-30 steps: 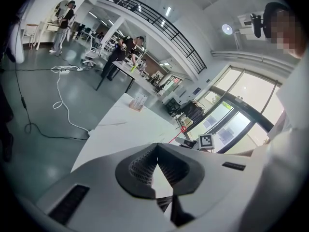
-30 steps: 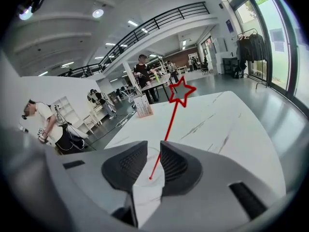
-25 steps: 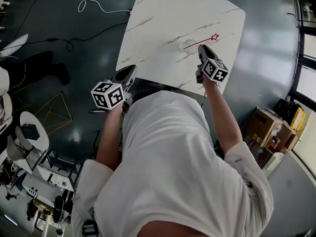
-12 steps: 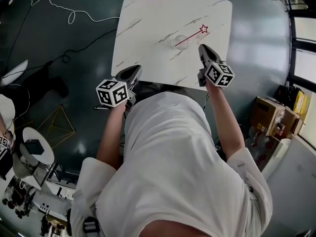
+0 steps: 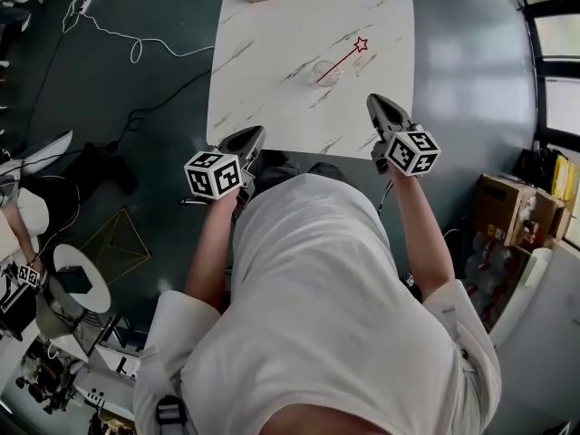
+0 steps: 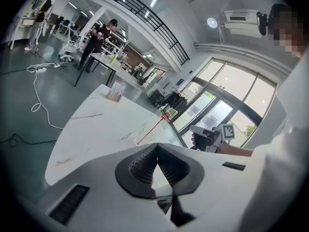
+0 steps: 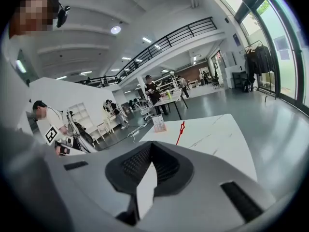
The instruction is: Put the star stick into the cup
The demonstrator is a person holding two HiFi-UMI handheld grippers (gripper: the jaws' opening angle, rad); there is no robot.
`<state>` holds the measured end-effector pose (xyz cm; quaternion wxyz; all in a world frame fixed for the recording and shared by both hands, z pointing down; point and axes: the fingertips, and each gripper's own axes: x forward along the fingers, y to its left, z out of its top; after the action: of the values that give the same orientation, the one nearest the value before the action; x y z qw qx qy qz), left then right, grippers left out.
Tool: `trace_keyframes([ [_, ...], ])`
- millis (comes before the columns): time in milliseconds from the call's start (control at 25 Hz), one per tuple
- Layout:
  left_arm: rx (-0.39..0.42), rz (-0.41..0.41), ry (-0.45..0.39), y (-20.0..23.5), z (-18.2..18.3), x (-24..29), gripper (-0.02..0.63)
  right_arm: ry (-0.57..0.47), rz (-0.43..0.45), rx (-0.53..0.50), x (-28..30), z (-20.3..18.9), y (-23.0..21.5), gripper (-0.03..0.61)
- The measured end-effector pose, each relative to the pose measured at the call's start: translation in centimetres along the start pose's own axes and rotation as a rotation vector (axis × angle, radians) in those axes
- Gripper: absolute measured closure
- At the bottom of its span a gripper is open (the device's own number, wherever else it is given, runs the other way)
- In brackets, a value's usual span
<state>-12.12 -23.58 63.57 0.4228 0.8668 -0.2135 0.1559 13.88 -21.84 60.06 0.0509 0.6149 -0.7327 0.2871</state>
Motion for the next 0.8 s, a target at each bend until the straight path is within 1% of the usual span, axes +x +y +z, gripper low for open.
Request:
trace_keyframes([
  [240,-0.017,0.03,-0.02,-1.2,-2.7,-1.4,0.6,-0.054,0.006,0.022,-4.0,-0.2,1.1,0.554],
  [480,-0.015,0.049,-0.023,-3.1,-6.1,-2.8,0.6,-0.095,0.016,0.065,-10.4,-1.6,2.4,0.554],
  [600,0.012,0.038,-0.032,-4.8,-7.6,-3.5,0.6,-0.136,0.009,0.087,-14.3,-2.3,2.9,0.554],
  [800,0.07,0.008,-0.059,-8.5,-9.0,-5.6,0.6,-0.166,0.012,0.085,-20.7,-4.4,4.5,0.554],
])
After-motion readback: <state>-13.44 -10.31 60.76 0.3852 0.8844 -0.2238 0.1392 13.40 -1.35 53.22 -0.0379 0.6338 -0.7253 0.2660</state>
